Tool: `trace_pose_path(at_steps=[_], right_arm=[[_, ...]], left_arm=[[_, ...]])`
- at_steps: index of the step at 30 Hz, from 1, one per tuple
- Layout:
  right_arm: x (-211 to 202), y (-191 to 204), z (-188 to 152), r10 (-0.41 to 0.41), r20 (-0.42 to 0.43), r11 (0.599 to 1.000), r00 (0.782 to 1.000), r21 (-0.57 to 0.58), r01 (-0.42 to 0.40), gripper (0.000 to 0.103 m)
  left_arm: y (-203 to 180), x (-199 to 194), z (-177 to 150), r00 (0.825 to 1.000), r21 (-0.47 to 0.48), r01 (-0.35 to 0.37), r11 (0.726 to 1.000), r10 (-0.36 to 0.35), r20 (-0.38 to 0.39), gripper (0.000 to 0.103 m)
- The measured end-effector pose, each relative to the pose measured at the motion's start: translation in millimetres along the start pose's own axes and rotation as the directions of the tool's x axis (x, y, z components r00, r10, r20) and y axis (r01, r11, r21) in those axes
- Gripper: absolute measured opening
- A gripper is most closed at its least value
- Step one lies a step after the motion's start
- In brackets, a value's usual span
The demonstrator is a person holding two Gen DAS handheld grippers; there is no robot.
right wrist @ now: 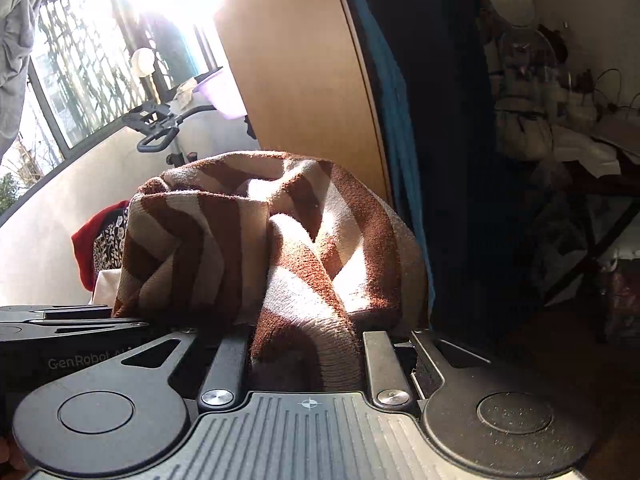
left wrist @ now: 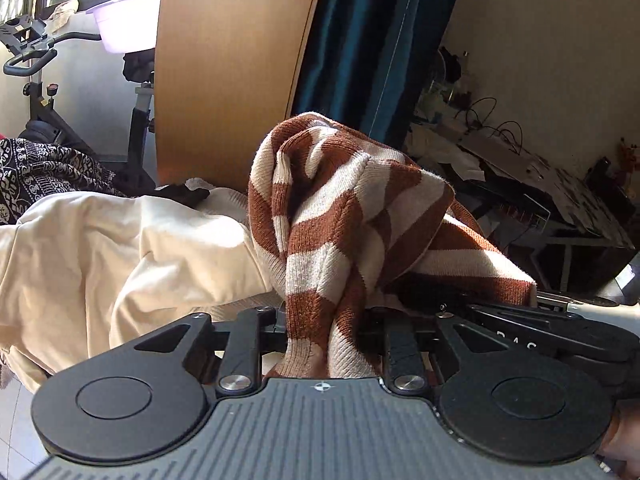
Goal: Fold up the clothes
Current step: 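Carry the striped top with both grippers over to the patterned table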
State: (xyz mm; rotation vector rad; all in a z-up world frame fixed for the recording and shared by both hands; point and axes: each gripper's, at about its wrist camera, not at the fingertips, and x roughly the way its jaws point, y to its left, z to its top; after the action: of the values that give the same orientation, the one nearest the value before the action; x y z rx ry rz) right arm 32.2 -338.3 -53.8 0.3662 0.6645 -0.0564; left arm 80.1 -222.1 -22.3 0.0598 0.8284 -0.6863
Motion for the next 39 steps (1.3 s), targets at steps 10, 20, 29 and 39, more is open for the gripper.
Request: trace_pose_path(at_steps=[10,20,29,39], right_arm=[[-57.5,-144.8,7.1,-0.037,0.061,0.998,0.997,0.054,0.034,0.015],[-147.0,-354.0,1.4,-0.214,0.093,0.971,0.972,0.128,0.202,0.015],[-222.4,-505.5,-0.5,-0.386,0.132,0.916,0.913,0.171,0.362,0.015],[-245.7,-648.7,19.7,-0.512,0.124,0.839,0.85,0.285,0.463,0.014]], left_arm=[[-152.4,74.0,20.1,0.998,0.097,0.055,0.994,-0.054,-0.016,0.023],[-341.0,165.5,26.0,0.978,0.19,0.207,0.96,-0.198,-0.065,0.023],[-490.5,219.7,25.4,0.941,0.259,0.337,0.905,-0.322,-0.1,0.023],[-623.3,323.6,59.3,0.874,0.325,0.486,0.811,-0.448,-0.188,0.023]])
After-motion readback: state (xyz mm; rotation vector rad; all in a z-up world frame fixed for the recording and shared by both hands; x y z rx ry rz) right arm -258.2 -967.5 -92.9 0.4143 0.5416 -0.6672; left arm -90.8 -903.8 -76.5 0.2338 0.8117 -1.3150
